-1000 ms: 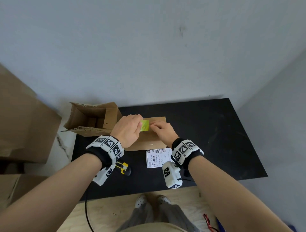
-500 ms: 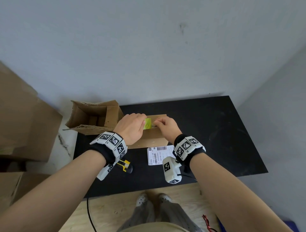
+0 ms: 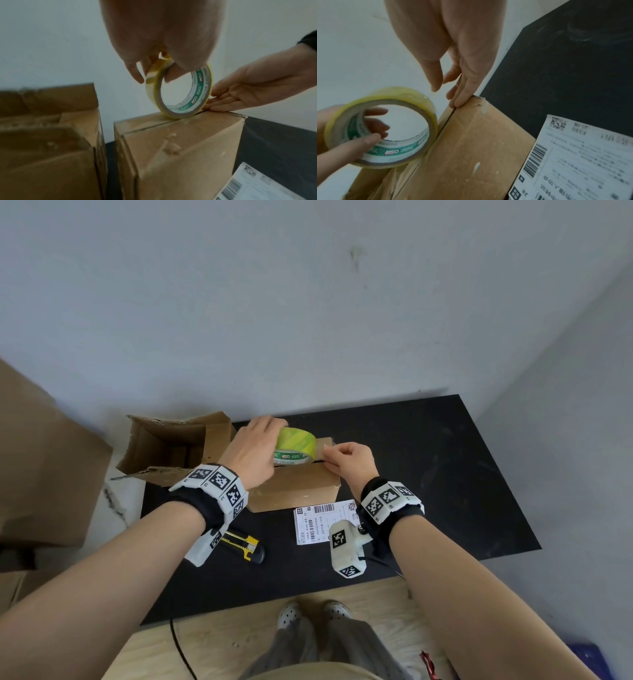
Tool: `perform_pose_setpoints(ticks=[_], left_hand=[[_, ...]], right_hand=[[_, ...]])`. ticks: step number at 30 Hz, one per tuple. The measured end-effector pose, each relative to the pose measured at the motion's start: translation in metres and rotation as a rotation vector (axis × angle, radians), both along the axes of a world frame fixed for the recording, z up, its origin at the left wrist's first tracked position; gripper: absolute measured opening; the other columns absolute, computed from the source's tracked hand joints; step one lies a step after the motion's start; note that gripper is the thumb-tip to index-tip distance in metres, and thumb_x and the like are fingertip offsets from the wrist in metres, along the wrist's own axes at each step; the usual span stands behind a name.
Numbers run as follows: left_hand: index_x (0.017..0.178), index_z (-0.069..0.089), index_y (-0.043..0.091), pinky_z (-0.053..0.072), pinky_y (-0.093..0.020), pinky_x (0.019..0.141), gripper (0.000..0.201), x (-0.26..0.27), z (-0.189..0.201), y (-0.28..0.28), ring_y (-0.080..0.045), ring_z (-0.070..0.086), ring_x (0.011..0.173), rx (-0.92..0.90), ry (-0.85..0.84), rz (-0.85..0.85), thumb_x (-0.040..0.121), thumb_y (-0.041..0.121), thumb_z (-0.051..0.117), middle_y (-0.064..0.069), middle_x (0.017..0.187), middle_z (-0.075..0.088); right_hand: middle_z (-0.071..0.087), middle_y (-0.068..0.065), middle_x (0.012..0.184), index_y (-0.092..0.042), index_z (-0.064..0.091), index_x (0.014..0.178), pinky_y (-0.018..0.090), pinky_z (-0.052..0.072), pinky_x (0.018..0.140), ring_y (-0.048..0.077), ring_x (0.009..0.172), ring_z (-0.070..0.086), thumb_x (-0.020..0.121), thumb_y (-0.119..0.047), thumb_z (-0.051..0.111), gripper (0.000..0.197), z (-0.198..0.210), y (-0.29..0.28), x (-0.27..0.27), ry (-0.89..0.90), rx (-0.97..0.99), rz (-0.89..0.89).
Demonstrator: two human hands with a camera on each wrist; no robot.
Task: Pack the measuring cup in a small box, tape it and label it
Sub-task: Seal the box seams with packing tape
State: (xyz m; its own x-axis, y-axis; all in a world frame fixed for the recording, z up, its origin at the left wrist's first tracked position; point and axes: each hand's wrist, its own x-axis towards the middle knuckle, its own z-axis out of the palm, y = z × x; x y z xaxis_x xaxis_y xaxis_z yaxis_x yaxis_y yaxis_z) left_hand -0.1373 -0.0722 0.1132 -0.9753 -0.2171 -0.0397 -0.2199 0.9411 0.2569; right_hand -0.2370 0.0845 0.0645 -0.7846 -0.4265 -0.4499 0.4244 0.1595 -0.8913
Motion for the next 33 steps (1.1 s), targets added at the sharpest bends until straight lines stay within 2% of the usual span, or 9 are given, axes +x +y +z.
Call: perform_pose_setpoints(ticks=[4,8,11,14,20,23,26,29,33], left_hand=[[0.139,0.034,0.006,0.049,-0.04,0.088,0.058,0.006,-0.013,0.008,-0.029,0.047,0.116,0.077,0.11,0.271,0.086,0.003,0.056,-0.015,0.13,0.042],[0.134,0.04,0.004,0.045,-0.037,0.082,0.043,0.005,-0.025,0.021,-0.034,0.053,0.102,0.235,0.136,0.522,0.093,0.011,0.049,-0.017,0.122,0.04],[0.125,0.043,0.01,0.04,-0.033,0.071,0.033,0.0,-0.029,0.024,-0.035,0.058,0.093,0.406,0.119,0.648,0.093,0.014,0.048,-0.018,0.115,0.051],[0.12,0.044,0.009,0.038,-0.033,0.068,0.027,-0.004,-0.032,0.025,-0.033,0.059,0.092,0.494,0.118,0.669,0.094,0.014,0.048,-0.013,0.101,0.06],[0.117,0.044,0.007,0.039,-0.031,0.071,0.021,-0.002,-0.033,0.023,-0.029,0.055,0.082,0.568,0.092,0.653,0.097,0.012,0.042,-0.009,0.09,0.052],[0.11,0.04,0.013,0.052,-0.046,0.078,0.014,0.002,-0.04,0.017,-0.036,0.063,0.082,0.62,0.124,0.659,0.096,0.015,0.041,-0.016,0.094,0.062],[0.103,0.039,0.019,0.053,-0.052,0.076,0.008,0.003,-0.047,0.014,-0.038,0.064,0.082,0.645,0.131,0.679,0.096,0.018,0.041,-0.018,0.098,0.062],[0.1,0.042,0.025,0.053,-0.051,0.08,0.006,0.003,-0.046,0.013,-0.037,0.063,0.088,0.694,0.153,0.701,0.095,0.023,0.041,-0.015,0.102,0.061],[0.1,0.046,0.026,0.052,-0.05,0.084,0.009,0.005,-0.041,0.015,-0.034,0.063,0.091,0.724,0.147,0.67,0.093,0.03,0.044,-0.009,0.1,0.065]], right_hand=[[0.06,0.01,0.088,-0.006,0.057,0.082,0.015,0.056,0.071,0.015,0.083,0.061,0.088,-0.006,0.063,0.008,-0.005,-0.002,-0.001,0.005,-0.025,-0.02],[0.058,0.008,0.086,-0.008,0.055,0.082,0.015,0.056,0.069,0.015,0.083,0.062,0.088,-0.004,0.061,0.01,-0.008,-0.003,-0.002,-0.008,-0.044,-0.047],[0.058,0.008,0.087,-0.007,0.055,0.083,0.015,0.056,0.069,0.013,0.082,0.062,0.088,-0.003,0.061,0.009,-0.009,-0.001,-0.002,-0.016,-0.051,-0.047],[0.058,0.013,0.091,-0.005,0.054,0.084,0.015,0.056,0.067,0.014,0.082,0.062,0.089,-0.002,0.06,0.008,-0.012,0.0,-0.004,-0.053,-0.078,-0.075],[0.063,0.021,0.099,-0.001,0.053,0.095,0.022,0.057,0.077,0.022,0.091,0.067,0.097,-0.008,0.048,0.009,-0.014,0.005,-0.006,-0.154,-0.155,-0.095],[0.059,0.022,0.106,-0.001,0.048,0.102,0.024,0.058,0.073,0.025,0.092,0.067,0.099,-0.008,0.042,0.01,-0.013,0.005,-0.007,-0.201,-0.181,-0.133],[0.054,0.024,0.113,-0.002,0.043,0.109,0.026,0.059,0.071,0.024,0.087,0.068,0.101,-0.01,0.038,0.013,-0.013,0.005,-0.008,-0.21,-0.203,-0.169],[0.051,0.017,0.103,-0.004,0.041,0.108,0.028,0.059,0.07,0.022,0.08,0.068,0.101,-0.01,0.036,0.01,-0.013,0.005,-0.007,-0.207,-0.196,-0.2],[0.051,0.006,0.082,-0.005,0.045,0.098,0.022,0.052,0.054,0.013,0.067,0.06,0.1,-0.011,0.039,0.009,-0.023,0.006,-0.008,-0.12,-0.016,-0.218]])
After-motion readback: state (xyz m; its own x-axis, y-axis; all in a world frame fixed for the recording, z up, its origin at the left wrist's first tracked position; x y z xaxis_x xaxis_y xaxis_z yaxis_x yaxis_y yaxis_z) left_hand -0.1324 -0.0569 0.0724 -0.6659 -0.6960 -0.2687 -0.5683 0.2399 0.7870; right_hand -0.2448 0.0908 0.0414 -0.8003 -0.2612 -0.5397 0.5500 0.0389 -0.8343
